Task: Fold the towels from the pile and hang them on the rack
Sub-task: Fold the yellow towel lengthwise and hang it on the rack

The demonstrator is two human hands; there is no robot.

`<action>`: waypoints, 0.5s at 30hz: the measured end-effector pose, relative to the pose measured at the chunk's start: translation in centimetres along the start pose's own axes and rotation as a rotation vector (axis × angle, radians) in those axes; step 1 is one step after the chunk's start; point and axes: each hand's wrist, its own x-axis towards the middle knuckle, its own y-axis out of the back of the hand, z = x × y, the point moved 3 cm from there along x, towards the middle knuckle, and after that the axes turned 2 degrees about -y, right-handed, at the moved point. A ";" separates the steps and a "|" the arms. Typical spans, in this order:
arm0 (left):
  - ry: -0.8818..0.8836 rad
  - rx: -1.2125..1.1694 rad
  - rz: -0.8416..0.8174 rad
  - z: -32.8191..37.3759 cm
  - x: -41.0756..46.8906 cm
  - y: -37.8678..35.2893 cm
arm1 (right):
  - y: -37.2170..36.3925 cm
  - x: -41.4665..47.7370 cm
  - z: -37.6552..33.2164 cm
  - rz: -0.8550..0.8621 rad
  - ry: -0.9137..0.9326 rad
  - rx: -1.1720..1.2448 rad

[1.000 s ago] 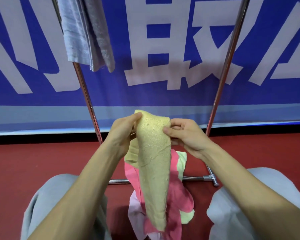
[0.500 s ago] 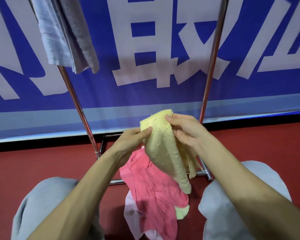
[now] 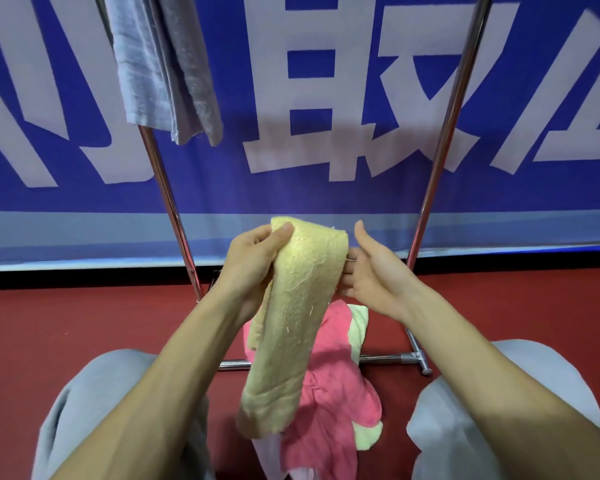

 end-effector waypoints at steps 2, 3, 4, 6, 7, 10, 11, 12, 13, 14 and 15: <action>0.021 0.006 0.026 0.2 0.1 0.8 | 0.2 0.1 0.2 -0.044 0.012 -0.005; 0.030 0.010 0.026 0.3 0.1 1.1 | -0.1 -0.2 0.0 -0.067 0.029 -0.006; 0.042 0.013 0.028 0.4 0.1 1.3 | -0.4 -0.5 -0.2 -0.095 0.047 -0.004; 0.066 0.006 0.031 0.4 0.2 1.7 | -0.6 -0.6 -0.3 -0.153 0.092 -0.004; 0.085 -0.010 0.035 0.3 0.3 1.8 | -0.7 -0.8 -0.5 -0.193 0.120 -0.022; 0.142 -0.047 0.018 0.2 0.4 1.8 | -1.2 -1.4 -0.9 -0.228 0.197 -0.093; 0.150 -0.044 0.011 0.2 0.4 1.7 | -1.3 -1.5 -0.9 -0.216 0.207 -0.097; 0.157 -0.030 0.005 0.1 0.4 1.7 | -1.3 -1.4 -0.9 -0.198 0.219 -0.096; 0.156 0.000 0.006 0.0 0.6 1.9 | -1.3 -1.3 -0.9 -0.167 0.234 -0.095; 0.145 0.026 0.016 -0.1 0.6 1.9 | -1.2 -1.2 -0.9 -0.127 0.253 -0.109; 0.132 0.054 0.021 -0.2 0.7 2.0 | -1.0 -1.0 -0.9 -0.084 0.267 -0.120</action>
